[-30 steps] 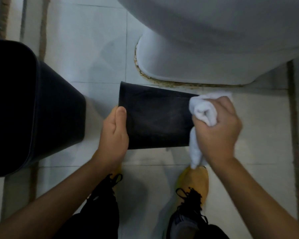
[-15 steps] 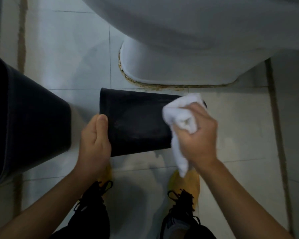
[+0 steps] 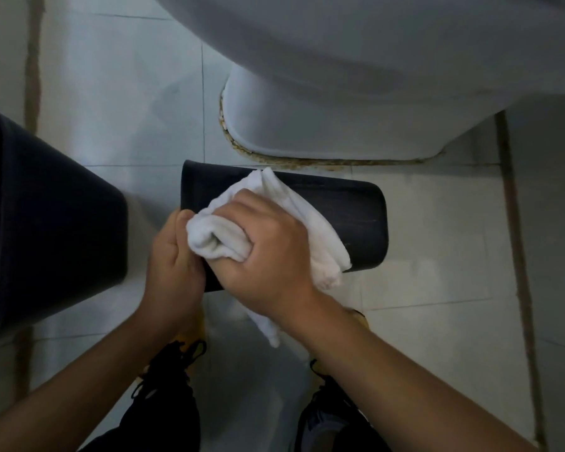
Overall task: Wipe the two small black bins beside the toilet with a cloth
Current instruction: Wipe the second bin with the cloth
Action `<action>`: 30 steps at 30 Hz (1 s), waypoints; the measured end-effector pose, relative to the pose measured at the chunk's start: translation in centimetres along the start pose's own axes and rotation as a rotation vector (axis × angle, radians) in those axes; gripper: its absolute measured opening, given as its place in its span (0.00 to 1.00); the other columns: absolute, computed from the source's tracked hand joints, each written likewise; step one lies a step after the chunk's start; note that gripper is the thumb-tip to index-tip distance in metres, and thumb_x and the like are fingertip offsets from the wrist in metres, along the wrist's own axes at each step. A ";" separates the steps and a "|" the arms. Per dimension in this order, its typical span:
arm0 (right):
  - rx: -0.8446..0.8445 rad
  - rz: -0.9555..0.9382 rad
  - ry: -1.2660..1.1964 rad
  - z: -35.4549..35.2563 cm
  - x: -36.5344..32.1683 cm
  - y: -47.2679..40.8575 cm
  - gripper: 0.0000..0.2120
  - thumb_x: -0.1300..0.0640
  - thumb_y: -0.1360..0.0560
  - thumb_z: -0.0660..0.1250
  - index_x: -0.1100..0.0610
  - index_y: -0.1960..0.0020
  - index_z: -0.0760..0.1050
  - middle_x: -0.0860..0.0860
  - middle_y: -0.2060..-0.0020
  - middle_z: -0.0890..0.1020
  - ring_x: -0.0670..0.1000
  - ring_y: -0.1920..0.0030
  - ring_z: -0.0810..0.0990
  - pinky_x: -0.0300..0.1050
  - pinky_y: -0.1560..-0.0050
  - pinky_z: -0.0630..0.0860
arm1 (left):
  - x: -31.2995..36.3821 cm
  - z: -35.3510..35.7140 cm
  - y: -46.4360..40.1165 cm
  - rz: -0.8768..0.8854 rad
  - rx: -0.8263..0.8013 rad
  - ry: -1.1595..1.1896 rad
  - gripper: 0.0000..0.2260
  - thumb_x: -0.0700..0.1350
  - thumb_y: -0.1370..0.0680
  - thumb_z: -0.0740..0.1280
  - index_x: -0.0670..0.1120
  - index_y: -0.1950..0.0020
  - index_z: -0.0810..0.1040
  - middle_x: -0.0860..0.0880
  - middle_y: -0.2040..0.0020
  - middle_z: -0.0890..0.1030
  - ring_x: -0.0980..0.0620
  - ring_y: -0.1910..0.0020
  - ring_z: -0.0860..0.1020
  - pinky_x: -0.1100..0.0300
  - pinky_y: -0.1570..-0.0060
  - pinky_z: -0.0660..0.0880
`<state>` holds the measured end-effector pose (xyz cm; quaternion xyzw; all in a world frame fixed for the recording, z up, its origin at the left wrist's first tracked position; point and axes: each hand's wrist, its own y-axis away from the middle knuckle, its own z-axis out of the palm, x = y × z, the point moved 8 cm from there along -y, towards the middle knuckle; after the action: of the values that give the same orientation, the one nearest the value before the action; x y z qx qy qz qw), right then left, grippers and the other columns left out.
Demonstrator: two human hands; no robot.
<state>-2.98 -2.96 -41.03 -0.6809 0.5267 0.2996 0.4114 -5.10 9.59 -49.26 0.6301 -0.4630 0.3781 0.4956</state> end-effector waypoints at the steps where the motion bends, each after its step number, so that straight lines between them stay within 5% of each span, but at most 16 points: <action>1: -0.017 -0.022 -0.004 -0.3 0.2 0.1 0.04 0.59 0.31 0.63 0.54 0.65 0.74 0.46 0.67 0.72 0.45 0.63 0.71 0.47 0.52 0.74 | 0.2 -0.1 0.0 0.008 0.025 -0.014 0.13 0.33 0.17 0.55 0.40 0.60 0.70 0.49 0.64 0.78 0.56 0.65 0.75 0.64 0.64 0.73; 3: -0.072 -0.044 0.066 -1.2 1.2 1.0 0.04 0.59 0.31 0.66 0.58 0.62 0.79 0.50 0.65 0.76 0.47 0.61 0.73 0.42 0.53 0.73 | 1.4 -0.2 0.4 0.032 0.074 -0.060 0.15 0.39 0.15 0.53 0.39 0.61 0.69 0.42 0.66 0.72 0.52 0.68 0.71 0.60 0.69 0.69; 8: 0.091 0.190 0.125 -7.8 6.2 2.1 0.10 0.55 0.32 0.64 0.54 0.53 0.81 0.48 0.57 0.79 0.46 0.57 0.77 0.39 0.54 0.74 | 2.2 -0.1 0.7 0.008 0.071 -0.121 0.17 0.45 0.14 0.51 0.46 0.62 0.69 0.48 0.68 0.69 0.58 0.71 0.68 0.68 0.74 0.65; 15: 0.345 0.303 0.296 -10.7 7.6 2.3 0.03 0.56 0.30 0.62 0.55 0.60 0.74 0.48 0.63 0.76 0.46 0.63 0.74 0.41 0.61 0.71 | 2.6 0.3 0.6 -0.017 0.097 -0.081 0.16 0.45 0.15 0.50 0.48 0.58 0.71 0.48 0.64 0.73 0.59 0.66 0.73 0.66 0.69 0.69; 22: 0.001 0.113 0.123 -0.5 0.8 1.0 0.07 0.57 0.31 0.65 0.59 0.59 0.80 0.50 0.62 0.79 0.50 0.60 0.77 0.48 0.57 0.75 | -0.2 0.2 0.1 0.016 0.006 -0.090 0.11 0.42 0.17 0.57 0.41 0.57 0.72 0.50 0.62 0.77 0.55 0.63 0.76 0.60 0.64 0.73; 25: 0.012 0.059 -0.002 0.2 -0.4 0.7 0.07 0.58 0.30 0.64 0.59 0.64 0.77 0.45 0.65 0.73 0.47 0.62 0.74 0.47 0.57 0.74 | -1.9 0.1 -0.3 -0.022 -0.068 -0.081 0.08 0.32 0.19 0.59 0.34 0.57 0.73 0.54 0.62 0.80 0.57 0.63 0.78 0.56 0.61 0.75; 28: -0.057 0.029 0.045 -1.1 0.9 1.4 0.06 0.60 0.30 0.65 0.62 0.61 0.79 0.51 0.64 0.77 0.50 0.60 0.76 0.46 0.56 0.74 | 0.8 -0.2 0.4 0.024 0.045 -0.057 0.15 0.40 0.15 0.53 0.39 0.60 0.70 0.45 0.66 0.74 0.54 0.68 0.72 0.58 0.67 0.70; 30: -0.022 0.109 0.099 -3.9 3.1 2.2 0.08 0.60 0.30 0.65 0.60 0.55 0.81 0.48 0.60 0.79 0.47 0.56 0.77 0.41 0.53 0.75 | 2.6 0.0 0.8 0.021 0.068 -0.068 0.17 0.44 0.15 0.51 0.44 0.61 0.69 0.48 0.67 0.71 0.58 0.70 0.71 0.67 0.72 0.68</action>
<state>-4.33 -8.07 -42.26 -0.6695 0.5794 0.2932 0.3606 -5.15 8.99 -46.65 0.6544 -0.4730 0.3770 0.4538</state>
